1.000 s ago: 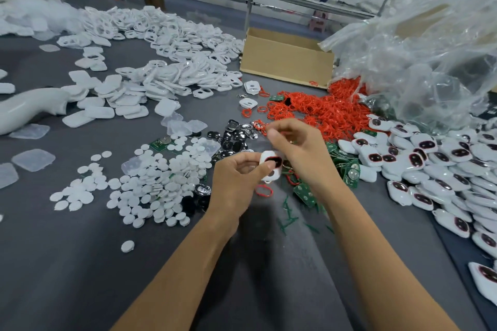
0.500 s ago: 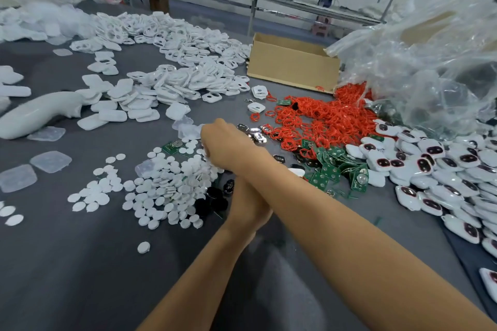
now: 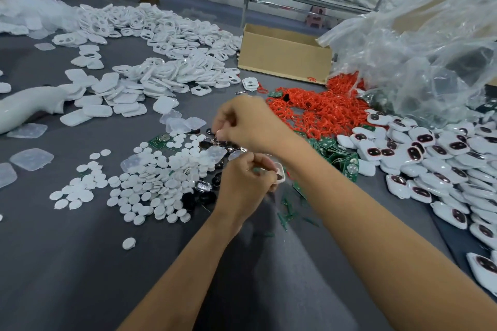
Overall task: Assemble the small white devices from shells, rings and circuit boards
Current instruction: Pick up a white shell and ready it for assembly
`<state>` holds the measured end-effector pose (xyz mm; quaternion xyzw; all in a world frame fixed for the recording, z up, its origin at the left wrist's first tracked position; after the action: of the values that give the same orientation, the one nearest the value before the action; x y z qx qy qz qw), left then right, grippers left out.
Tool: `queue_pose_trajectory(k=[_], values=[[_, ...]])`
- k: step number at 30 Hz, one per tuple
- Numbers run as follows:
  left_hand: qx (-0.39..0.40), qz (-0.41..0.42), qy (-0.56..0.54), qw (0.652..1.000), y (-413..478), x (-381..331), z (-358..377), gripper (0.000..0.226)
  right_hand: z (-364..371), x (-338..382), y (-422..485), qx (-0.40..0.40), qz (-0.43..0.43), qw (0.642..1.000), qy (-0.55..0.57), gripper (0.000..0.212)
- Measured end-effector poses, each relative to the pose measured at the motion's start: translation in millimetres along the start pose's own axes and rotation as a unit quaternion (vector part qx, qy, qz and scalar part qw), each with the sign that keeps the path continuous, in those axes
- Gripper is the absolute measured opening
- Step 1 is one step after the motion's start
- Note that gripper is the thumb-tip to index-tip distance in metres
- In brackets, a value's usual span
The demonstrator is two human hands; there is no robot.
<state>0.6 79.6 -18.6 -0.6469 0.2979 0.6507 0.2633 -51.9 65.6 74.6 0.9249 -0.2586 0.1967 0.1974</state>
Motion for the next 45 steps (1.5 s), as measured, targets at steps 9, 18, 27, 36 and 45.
queue_pose_trajectory(k=[9, 18, 27, 36, 45], values=[[0.055, 0.072, 0.101, 0.991, 1.0, -0.8, 2.6, 0.052, -42.2, -101.4, -98.6, -0.112, 0.175, 0.934, 0.290, 0.014], [0.131, 0.052, 0.065, 0.988, -5.4, -1.4, 12.5, 0.060, -6.7, -110.4, -112.7, -0.076, 0.212, 0.899, 0.377, 0.015], [0.052, -0.101, -0.074, 0.991, -6.3, 16.4, 15.9, 0.015, -13.8, -114.8, -120.7, -0.236, 0.242, 0.844, 0.417, 0.011], [0.029, -0.120, -0.153, 0.980, -8.1, 13.9, 14.5, 0.015, -12.6, -110.3, -123.6, -0.268, 0.231, 0.863, 0.360, 0.013], [0.018, -0.068, -0.101, 0.992, -9.5, 8.3, 12.2, 0.022, -5.7, -111.2, -125.8, -0.293, 0.253, 0.834, 0.392, 0.011]])
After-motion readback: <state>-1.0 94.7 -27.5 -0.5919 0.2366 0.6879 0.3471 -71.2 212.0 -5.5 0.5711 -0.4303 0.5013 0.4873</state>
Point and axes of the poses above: each hand's wrist, its own y-axis towards the middle knuckle, its own z-axis out of the palm, x = y × z, the point moved 7 cm from there along y, towards the middle knuckle, and after that the axes turned 9 degrees about -x, right-handed, at the moved point
